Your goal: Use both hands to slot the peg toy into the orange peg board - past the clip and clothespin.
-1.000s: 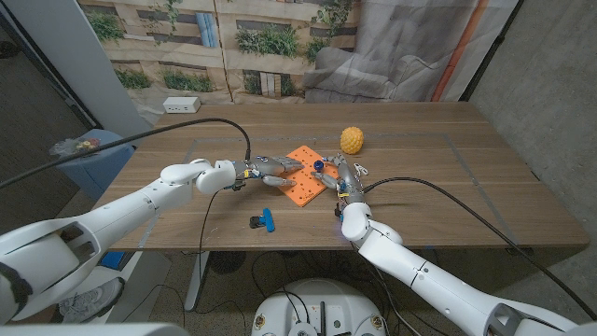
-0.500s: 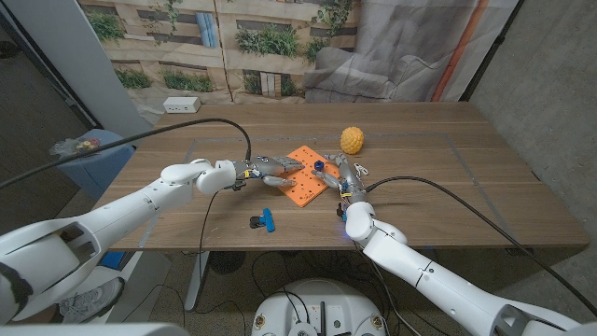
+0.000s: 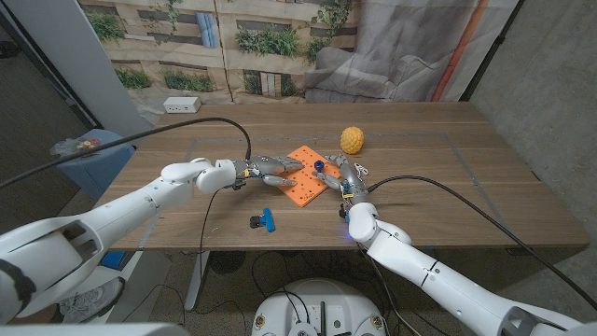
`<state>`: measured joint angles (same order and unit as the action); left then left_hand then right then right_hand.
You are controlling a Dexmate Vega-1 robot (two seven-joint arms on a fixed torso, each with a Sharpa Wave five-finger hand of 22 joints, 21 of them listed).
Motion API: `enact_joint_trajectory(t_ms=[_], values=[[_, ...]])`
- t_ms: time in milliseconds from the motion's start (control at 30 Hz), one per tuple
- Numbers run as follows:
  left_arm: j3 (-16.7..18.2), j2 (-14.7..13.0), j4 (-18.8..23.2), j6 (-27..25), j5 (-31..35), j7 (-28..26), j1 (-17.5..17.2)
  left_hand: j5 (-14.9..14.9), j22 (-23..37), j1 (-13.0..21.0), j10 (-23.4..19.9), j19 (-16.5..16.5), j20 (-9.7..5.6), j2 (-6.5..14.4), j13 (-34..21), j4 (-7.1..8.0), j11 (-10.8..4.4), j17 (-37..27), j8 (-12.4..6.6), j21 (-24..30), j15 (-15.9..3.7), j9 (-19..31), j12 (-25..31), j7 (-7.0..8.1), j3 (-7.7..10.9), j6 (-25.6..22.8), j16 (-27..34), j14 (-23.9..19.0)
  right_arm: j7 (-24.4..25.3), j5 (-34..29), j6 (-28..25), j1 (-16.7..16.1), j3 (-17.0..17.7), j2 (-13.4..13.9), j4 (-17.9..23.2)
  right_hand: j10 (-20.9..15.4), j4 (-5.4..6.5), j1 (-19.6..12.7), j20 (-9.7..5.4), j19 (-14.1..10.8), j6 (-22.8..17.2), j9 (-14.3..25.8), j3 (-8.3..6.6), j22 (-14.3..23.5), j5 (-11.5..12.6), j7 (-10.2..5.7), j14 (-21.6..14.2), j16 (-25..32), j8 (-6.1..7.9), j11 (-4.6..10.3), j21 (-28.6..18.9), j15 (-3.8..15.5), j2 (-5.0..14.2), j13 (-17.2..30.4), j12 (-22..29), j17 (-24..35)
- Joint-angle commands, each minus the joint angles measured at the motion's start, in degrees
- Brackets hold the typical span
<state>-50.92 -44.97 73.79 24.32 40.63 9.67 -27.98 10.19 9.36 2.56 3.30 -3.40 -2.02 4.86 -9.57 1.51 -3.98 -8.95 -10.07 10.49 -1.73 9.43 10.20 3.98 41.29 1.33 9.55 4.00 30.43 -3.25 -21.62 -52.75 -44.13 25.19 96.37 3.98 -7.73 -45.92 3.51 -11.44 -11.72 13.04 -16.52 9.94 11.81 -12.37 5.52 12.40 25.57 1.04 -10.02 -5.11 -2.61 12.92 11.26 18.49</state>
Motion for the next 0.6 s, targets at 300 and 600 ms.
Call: enact_joint_trajectory(t_ms=[300,600], values=[[-1.4,0.89,-2.2,1.03,0.16,0.4,1.64,0.05,0.48,0.36,-2.53,0.9,-7.8,4.96,-0.36,0.1,-0.29,-0.68,-0.46,0.55,-3.94,0.49,0.44,0.13,0.4,-3.04,0.58,-1.55,1.19,-2.67,0.62,-1.41,1.55,2.14,5.0,-1.45,0.62,1.31,0.39,0.67,0.0,-0.17,-0.11,-0.13,0.41,-0.18,-0.6,0.59,-0.51,0.16,-0.75,0.75,1.31,0.14,0.96,0.09],[-1.74,1.12,-2.57,1.33,0.23,0.33,1.98,0.05,0.48,0.4,-2.5,0.94,-7.79,4.96,-0.36,0.06,-0.43,-0.66,-0.47,0.56,-3.95,0.5,0.42,0.15,0.42,-3.08,0.58,-1.6,0.93,-4.83,-0.27,-1.66,1.66,3.51,7.16,-3.21,0.68,2.31,0.22,0.85,1.5,-0.54,-0.06,-0.13,0.58,0.01,-0.87,0.74,-1.71,1.75,-0.78,1.8,1.68,0.01,1.46,0.01]])
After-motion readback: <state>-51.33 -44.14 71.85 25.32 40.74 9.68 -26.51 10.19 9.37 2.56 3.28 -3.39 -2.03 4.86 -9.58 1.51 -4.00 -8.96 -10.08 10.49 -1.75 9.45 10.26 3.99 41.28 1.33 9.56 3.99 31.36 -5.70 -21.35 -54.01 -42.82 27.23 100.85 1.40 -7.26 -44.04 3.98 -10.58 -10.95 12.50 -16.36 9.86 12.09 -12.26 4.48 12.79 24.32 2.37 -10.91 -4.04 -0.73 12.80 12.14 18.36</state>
